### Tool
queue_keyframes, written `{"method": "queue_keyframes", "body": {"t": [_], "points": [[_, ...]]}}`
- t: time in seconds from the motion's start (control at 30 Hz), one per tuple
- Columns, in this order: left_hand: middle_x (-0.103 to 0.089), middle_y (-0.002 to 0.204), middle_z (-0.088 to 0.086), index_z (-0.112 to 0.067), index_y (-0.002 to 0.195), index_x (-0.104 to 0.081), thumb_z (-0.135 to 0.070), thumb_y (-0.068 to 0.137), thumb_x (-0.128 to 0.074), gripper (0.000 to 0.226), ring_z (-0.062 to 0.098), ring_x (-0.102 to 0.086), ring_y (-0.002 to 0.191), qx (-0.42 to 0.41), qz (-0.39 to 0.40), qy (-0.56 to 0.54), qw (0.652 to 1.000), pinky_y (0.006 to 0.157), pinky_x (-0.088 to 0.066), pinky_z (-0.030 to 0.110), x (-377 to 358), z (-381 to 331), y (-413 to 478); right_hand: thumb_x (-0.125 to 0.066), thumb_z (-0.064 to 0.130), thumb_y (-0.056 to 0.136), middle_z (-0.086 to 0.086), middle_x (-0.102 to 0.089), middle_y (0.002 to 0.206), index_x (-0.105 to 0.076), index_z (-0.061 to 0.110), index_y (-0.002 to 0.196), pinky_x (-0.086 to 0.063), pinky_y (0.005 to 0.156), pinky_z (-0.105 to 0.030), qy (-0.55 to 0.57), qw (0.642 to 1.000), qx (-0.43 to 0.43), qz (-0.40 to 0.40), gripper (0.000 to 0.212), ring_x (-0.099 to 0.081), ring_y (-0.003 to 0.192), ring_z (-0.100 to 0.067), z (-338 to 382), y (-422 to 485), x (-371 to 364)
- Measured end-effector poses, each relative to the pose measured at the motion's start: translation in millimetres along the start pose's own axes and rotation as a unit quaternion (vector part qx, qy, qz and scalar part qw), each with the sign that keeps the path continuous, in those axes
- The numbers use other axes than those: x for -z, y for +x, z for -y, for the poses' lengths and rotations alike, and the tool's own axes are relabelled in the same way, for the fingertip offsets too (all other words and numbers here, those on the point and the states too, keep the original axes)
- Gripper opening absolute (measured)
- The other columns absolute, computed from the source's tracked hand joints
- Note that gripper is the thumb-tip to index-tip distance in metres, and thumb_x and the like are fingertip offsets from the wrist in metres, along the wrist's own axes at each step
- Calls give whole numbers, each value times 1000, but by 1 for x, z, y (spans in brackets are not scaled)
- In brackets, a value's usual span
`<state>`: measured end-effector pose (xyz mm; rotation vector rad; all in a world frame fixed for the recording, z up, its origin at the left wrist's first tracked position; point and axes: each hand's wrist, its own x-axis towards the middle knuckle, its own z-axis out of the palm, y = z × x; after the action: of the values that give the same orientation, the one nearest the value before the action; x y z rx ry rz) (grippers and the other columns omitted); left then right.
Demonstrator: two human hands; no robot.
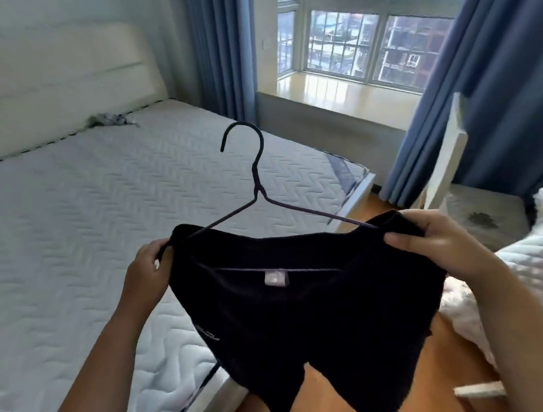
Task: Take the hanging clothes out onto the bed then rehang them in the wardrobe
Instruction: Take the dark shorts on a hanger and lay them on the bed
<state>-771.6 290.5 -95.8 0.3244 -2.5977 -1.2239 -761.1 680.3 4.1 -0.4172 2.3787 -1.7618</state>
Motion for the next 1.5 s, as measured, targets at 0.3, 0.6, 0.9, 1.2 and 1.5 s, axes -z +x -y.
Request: {"method": "queue_keyframes", "body": {"t": [0.3,0.6,0.9,1.2,1.5], "points": [[-63,76,7,-20,78,-58,-22,89,-55,12,26,-57,77,45,87,-101,990,72,-43,35,-53,-11,47,-74,22,72,20,-65,62,-70,36,69,-41,58,-5,-105,975,-61,-185,16,-56,60,3,-69,44,33],[-63,71,-3,-23,70,-60,-25,83,-64,13,7,-56,70,-29,194,-46,980,62,-41,19,-152,-72,158,-71,19,77,-6,-65,78,-65,25,76,-41,51,-8,-125,922,-192,-311,9,-57,73,-17,-139,114,114],[-57,65,-5,-12,76,-59,-29,86,-58,20,19,-52,68,-28,146,21,989,59,-35,32,-280,-135,234,-70,24,78,0,-63,75,-65,19,84,-41,62,-26,-167,928,-186,-276,10,-55,70,-15,-212,225,246],[-61,72,11,-7,79,-58,-36,87,-56,30,30,-55,73,141,54,36,988,64,-41,37,-337,-163,272,-69,28,79,-2,-66,82,-63,21,84,-48,77,-37,-168,964,-168,-117,10,-60,83,-23,-247,390,313],[-58,66,7,-10,75,-57,-32,87,-57,25,28,-53,70,260,-60,53,962,58,-37,31,-363,-129,329,-67,31,80,-4,-66,84,-62,24,80,-47,75,-38,-195,968,-145,67,9,-60,83,-23,-297,555,289]]}}
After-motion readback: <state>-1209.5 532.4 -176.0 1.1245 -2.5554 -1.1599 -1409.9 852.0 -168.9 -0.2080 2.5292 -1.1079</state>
